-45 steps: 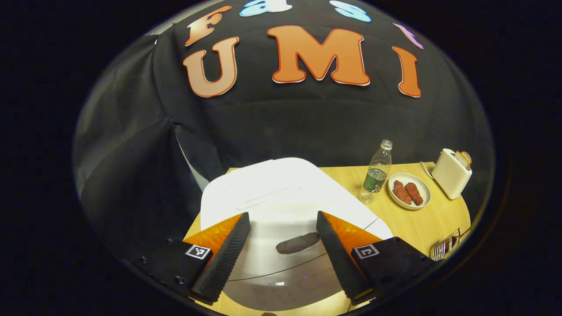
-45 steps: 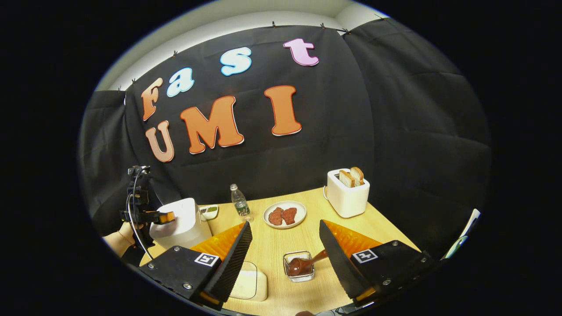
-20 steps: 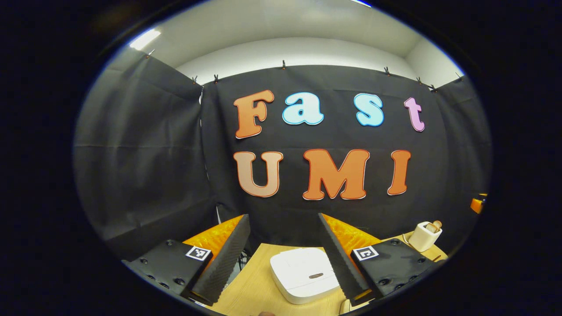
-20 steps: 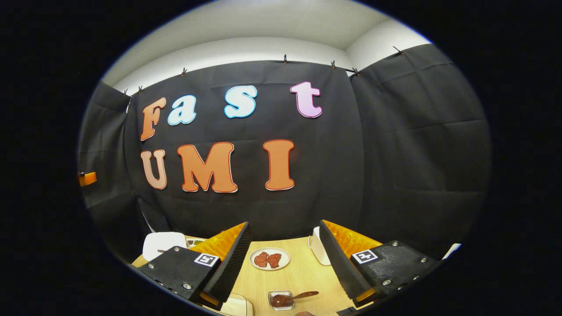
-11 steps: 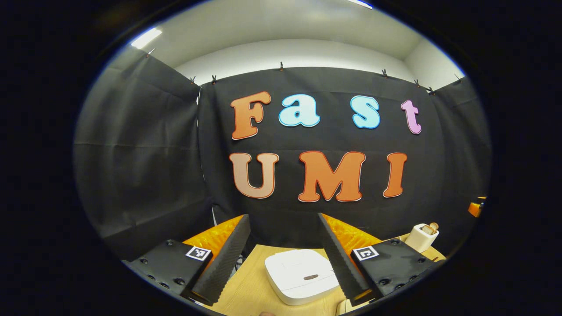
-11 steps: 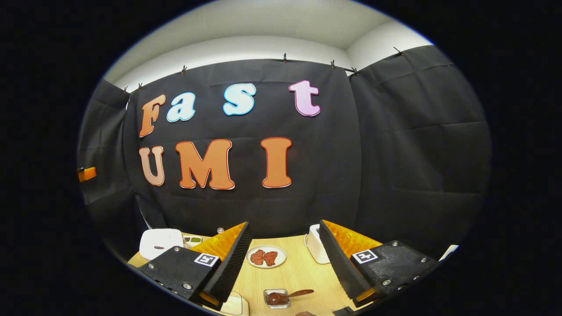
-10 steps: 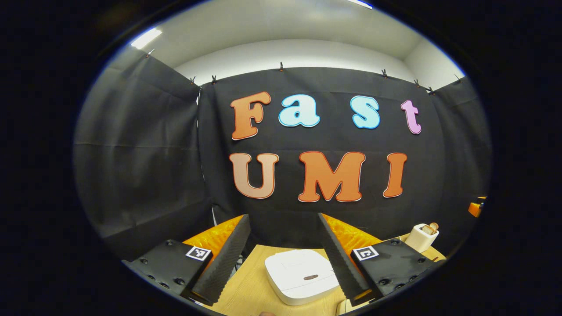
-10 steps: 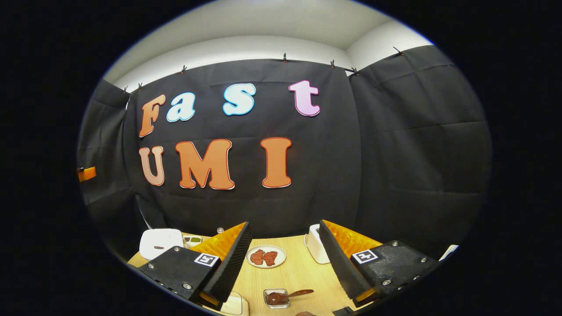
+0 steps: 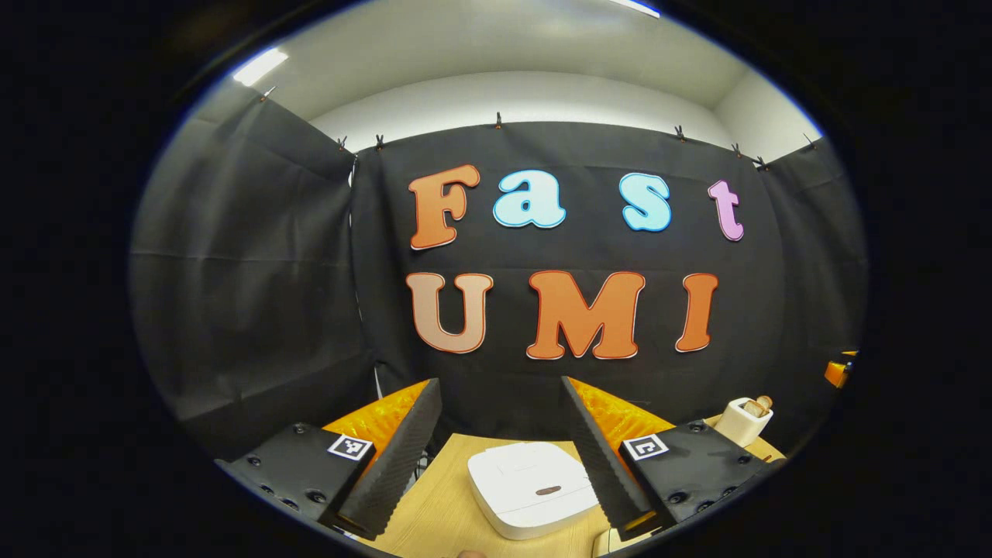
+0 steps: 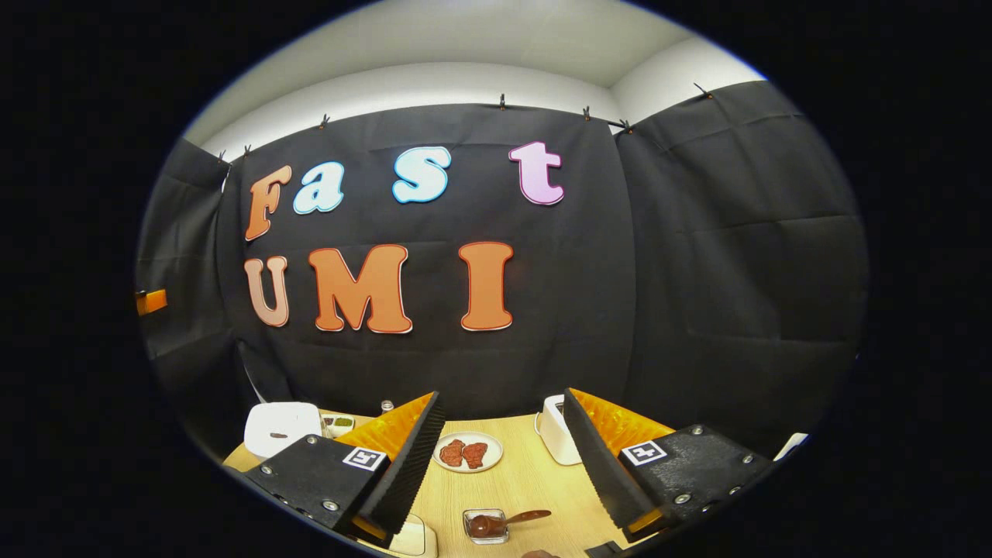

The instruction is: Close the left gripper, press the button to open the rice cooker; take a wooden spoon from the chopstick holder with the right hand, scoop a spoonful of rice and pour it into the rice cooker, then put the wooden spoon back into the chopstick holder.

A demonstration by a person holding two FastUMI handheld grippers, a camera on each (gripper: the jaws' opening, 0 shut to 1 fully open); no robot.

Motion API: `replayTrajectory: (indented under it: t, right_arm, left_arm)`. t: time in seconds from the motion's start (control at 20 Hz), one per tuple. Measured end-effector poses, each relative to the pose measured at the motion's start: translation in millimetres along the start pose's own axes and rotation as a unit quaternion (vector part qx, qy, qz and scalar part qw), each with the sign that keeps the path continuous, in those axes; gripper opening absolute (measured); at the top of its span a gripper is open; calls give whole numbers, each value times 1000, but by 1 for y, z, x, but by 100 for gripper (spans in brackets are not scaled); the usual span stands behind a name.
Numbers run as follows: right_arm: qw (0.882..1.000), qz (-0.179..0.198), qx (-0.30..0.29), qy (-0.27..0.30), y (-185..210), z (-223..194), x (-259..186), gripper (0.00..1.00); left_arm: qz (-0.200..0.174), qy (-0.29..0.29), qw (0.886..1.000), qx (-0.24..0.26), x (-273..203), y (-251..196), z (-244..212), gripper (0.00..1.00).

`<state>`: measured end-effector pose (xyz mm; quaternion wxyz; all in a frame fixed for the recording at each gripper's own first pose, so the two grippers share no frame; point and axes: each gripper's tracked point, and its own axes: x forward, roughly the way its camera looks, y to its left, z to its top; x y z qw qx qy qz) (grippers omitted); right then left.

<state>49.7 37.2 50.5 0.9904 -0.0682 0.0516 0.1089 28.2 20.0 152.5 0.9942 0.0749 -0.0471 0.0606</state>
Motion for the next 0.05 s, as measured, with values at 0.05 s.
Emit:
replayTrajectory:
  t: [0.05]
  right_arm:
    - [1000,1,-1,1,1,-1,0,95]
  left_arm:
    - [0,1,1000,0,-1,1,-1,100]
